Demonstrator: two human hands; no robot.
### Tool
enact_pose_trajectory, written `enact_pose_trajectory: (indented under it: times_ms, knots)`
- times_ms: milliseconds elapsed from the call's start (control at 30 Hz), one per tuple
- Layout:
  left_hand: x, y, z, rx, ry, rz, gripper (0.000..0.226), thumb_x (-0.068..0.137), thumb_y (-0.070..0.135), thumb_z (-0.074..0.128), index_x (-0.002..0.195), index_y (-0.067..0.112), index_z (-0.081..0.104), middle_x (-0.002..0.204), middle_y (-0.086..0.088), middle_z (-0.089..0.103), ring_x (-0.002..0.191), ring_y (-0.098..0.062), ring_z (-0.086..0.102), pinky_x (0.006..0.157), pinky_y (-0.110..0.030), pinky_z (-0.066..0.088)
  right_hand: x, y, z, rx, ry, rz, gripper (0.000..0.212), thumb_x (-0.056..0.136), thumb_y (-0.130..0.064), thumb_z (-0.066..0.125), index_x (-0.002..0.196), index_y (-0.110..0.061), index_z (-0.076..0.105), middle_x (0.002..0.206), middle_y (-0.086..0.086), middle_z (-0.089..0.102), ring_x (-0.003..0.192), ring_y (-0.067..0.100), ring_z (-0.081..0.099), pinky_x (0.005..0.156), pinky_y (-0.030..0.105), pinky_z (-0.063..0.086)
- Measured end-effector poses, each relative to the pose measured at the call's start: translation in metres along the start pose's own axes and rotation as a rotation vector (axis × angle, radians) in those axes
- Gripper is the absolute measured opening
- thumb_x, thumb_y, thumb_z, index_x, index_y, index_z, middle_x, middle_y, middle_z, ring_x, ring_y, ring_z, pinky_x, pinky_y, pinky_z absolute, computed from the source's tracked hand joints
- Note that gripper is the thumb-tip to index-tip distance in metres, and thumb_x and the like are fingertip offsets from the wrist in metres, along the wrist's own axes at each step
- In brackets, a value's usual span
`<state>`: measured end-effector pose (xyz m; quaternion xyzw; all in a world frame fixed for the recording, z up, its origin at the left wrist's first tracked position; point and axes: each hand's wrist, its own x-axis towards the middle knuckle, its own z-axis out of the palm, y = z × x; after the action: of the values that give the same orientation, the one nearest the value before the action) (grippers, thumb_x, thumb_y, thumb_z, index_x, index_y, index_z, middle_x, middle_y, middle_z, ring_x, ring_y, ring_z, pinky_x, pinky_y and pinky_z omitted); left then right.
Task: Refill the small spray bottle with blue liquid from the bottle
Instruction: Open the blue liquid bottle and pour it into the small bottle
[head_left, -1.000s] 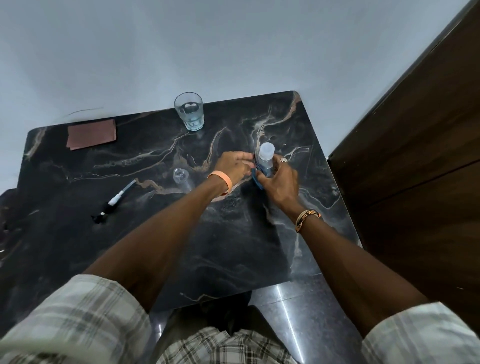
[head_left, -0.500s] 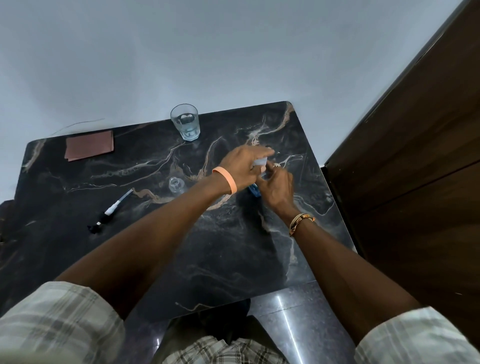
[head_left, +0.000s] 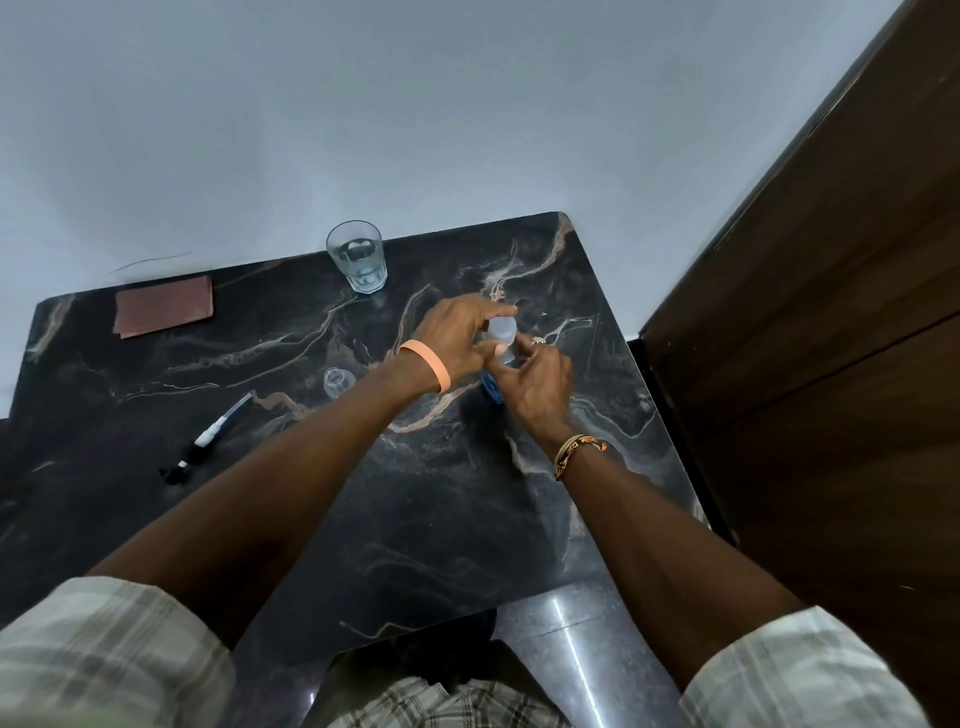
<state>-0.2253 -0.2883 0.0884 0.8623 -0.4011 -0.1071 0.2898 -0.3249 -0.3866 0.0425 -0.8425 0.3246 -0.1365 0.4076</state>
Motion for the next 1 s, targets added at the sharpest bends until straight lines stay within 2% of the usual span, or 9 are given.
enact_pose_trajectory:
  times_ms: [133,267,433,567,700,800,867,933,1000]
  knots:
    - [0.000,0.004,-0.002,-0.026,-0.040,0.010,0.066,0.075,0.020,0.076,0.136,0.023,0.051,0.137,-0.003,0.055,0.128,-0.021,0.049,0.105,-0.036,0.043,0.001,0.001,-0.001,0.015,-0.013,-0.006,0.043,0.079,-0.050,0.069,0.114,-0.025,0.072,0.093,0.002,0.076,0.083,0.019,0.071,0.071,0.041,0.060]
    - [0.004,0.007,-0.002,0.037,-0.046,0.011,0.045,0.081,0.016,0.073,0.124,0.022,0.063,0.125,-0.005,0.063,0.114,-0.024,0.058,0.097,-0.035,0.048,0.001,0.002,0.001,0.021,0.025,0.008,0.048,0.079,-0.055,0.068,0.112,-0.020,0.073,0.090,0.004,0.075,0.078,0.017,0.070,0.068,0.042,0.060]
    - [0.002,0.011,-0.007,-0.020,-0.075,-0.007,0.066,0.077,0.025,0.077,0.137,0.023,0.049,0.140,-0.004,0.051,0.129,-0.023,0.047,0.108,-0.039,0.040,0.002,0.004,0.001,0.035,-0.001,0.001,0.044,0.079,-0.047,0.074,0.115,-0.022,0.072,0.094,0.003,0.076,0.082,0.018,0.070,0.072,0.043,0.060]
    - [0.005,0.016,-0.005,0.084,-0.078,0.037,0.040,0.083,0.016,0.072,0.121,0.021,0.063,0.127,-0.005,0.060,0.117,-0.024,0.055,0.100,-0.035,0.045,0.003,0.002,0.002,0.016,0.000,0.024,0.038,0.080,-0.048,0.072,0.108,-0.023,0.073,0.083,0.002,0.073,0.073,0.016,0.069,0.066,0.043,0.060]
    - [0.005,0.018,-0.005,0.050,-0.115,0.028,0.055,0.077,0.021,0.076,0.129,0.019,0.057,0.137,-0.006,0.049,0.126,-0.025,0.046,0.107,-0.038,0.039,0.003,0.003,0.001,0.022,-0.011,0.005,0.035,0.081,-0.039,0.072,0.111,-0.021,0.072,0.093,0.005,0.075,0.081,0.020,0.070,0.072,0.044,0.061]
    - [0.005,0.016,-0.006,0.064,-0.141,0.049,0.053,0.079,0.011,0.073,0.129,0.020,0.057,0.133,-0.008,0.055,0.125,-0.026,0.049,0.107,-0.040,0.041,0.003,0.001,0.001,0.017,0.010,0.000,0.039,0.079,-0.050,0.072,0.104,-0.020,0.074,0.089,0.002,0.075,0.077,0.016,0.069,0.069,0.042,0.061]
    - [0.006,0.015,-0.007,0.125,-0.127,0.018,0.052,0.082,0.018,0.073,0.131,0.021,0.056,0.132,-0.008,0.055,0.124,-0.027,0.050,0.106,-0.040,0.041,0.002,0.002,0.000,0.010,0.004,-0.002,0.044,0.077,-0.058,0.067,0.100,-0.020,0.073,0.085,0.001,0.074,0.075,0.016,0.069,0.067,0.042,0.060]
    - [0.005,0.015,-0.007,0.128,-0.139,0.032,0.062,0.079,0.023,0.075,0.136,0.021,0.050,0.137,-0.008,0.051,0.129,-0.026,0.045,0.110,-0.040,0.036,0.002,0.003,-0.001,0.004,-0.005,-0.021,0.056,0.074,-0.063,0.056,0.105,-0.020,0.074,0.085,0.000,0.075,0.075,0.016,0.070,0.067,0.041,0.060]
    - [0.002,0.015,-0.007,0.066,-0.149,0.069,0.067,0.076,0.014,0.073,0.138,0.020,0.048,0.141,-0.007,0.049,0.133,-0.023,0.042,0.113,-0.040,0.033,0.002,0.003,-0.001,-0.003,-0.008,-0.034,0.057,0.072,-0.064,0.055,0.104,-0.021,0.074,0.082,-0.002,0.074,0.073,0.015,0.069,0.066,0.040,0.059]
